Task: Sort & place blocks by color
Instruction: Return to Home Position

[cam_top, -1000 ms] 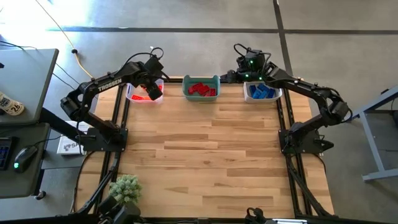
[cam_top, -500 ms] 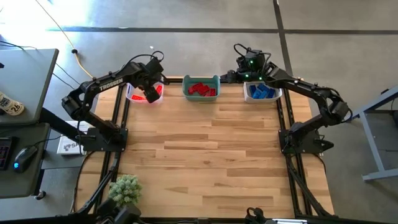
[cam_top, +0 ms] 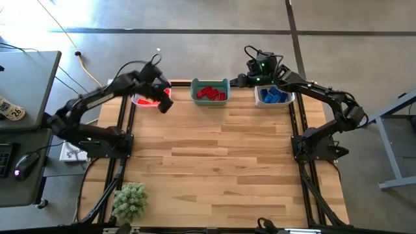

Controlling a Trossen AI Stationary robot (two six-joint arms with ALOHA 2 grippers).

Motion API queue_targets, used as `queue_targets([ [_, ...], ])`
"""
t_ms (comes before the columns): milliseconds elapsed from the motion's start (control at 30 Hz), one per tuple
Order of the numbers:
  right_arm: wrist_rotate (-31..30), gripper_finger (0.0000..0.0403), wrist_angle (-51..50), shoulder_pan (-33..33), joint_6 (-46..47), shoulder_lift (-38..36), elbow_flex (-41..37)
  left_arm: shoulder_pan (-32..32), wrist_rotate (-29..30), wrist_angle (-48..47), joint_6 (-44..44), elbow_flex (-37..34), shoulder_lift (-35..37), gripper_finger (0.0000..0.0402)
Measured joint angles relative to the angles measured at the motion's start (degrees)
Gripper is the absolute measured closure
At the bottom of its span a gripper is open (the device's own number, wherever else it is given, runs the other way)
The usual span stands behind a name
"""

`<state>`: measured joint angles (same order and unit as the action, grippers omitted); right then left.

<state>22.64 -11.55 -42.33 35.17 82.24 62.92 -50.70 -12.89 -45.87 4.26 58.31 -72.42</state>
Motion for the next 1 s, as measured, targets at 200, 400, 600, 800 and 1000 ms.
queue_targets([
  [200,1.39,0.0185,0.93,1.89,4.03,-0.1,0.0,8.02,1.59,19.13,-10.29,-13.84,15.32,0.0187],
  [400,-0.15,0.0185,8.08,6.48,5.7,-0.15,0.0,17.05,5.89,28.87,-15.85,-24.76,26.23,0.0186],
  [600,-0.18,0.0185,17.05,11.47,7.72,-0.15,0.0,27.39,12.73,35.22,-18.17,-35.7,37.76,0.0187],
  [800,1.06,0.0185,23.96,16.91,6.36,-0.23,0.0,34.23,16.15,36.74,-18.25,-44.01,50.17,0.0187],
  [1000,2.75,0.0185,24.7,19.2,4.67,-2.2,0.0,36.62,16.16,38.44,-18.43,-50.78,60.71,0.0188],
])
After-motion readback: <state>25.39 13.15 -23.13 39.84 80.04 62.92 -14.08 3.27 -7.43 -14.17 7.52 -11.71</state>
